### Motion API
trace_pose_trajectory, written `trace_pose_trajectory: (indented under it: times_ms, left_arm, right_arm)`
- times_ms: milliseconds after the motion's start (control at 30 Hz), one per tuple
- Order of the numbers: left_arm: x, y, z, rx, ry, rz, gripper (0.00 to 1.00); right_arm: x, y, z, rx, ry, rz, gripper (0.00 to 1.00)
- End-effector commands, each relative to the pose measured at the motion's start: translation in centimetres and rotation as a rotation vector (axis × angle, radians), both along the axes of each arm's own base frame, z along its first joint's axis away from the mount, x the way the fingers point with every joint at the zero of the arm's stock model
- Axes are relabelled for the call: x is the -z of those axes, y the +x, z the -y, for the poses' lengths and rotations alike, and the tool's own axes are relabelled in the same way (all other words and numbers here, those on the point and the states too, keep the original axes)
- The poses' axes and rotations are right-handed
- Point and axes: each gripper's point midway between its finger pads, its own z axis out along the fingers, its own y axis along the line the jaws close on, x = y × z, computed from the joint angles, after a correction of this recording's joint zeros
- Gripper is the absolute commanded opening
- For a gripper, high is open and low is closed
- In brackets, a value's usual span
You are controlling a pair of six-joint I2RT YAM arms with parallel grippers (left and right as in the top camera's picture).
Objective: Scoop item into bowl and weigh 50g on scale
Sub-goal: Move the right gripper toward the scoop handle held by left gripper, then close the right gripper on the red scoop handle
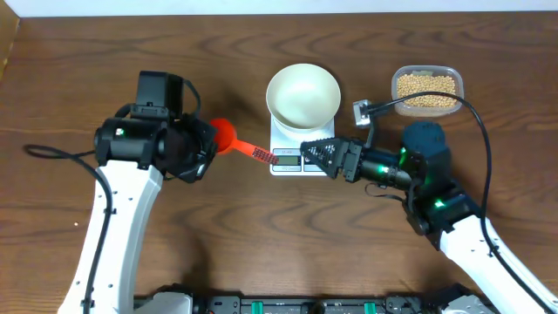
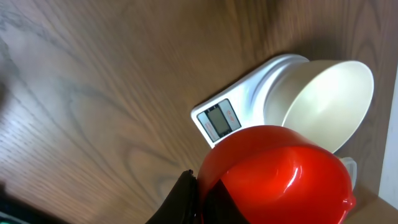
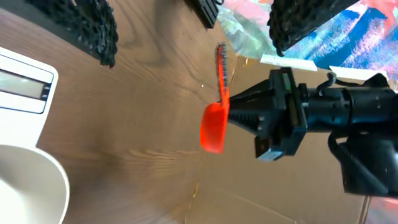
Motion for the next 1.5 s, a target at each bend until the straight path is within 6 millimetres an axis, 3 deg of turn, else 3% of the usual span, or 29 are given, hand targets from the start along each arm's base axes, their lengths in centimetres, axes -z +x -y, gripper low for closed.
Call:
trace_pose_trajectory:
  times_ms: [0,200,367,967,1467]
  left_arm:
    - [0.2,0.5,1.6,0.039,-0.019,0.005,0.07]
    - [-0.2,1.7,4.9,0.125,-0.036,0.077,0.07]
    - [-0.1,1.2,6.2,0.107,-0.06,0.056,0.07]
    - [-0.1,0.7,6.9,0.113,-0.084,0.036,0.07]
    - [-0.1,-0.4,8.6,0.17,-0.084,0.026,0.07]
  right_arm:
    - [-0.3,0.3,-0.5,0.026,0.005,-0.017,0.74]
    - [0.8,0.2,-1.2,0.016,0.006,-0.085,0.72]
    - [0.8,-0.3,-1.8,-0.008,0.004,-0.077,0.7]
    - [0.7,-0.5,-2.6,0.003,-0.002,-0.056,0.45]
    - [0.6,-0.5,-2.6,0.006,-0.003,-0.049,0.37]
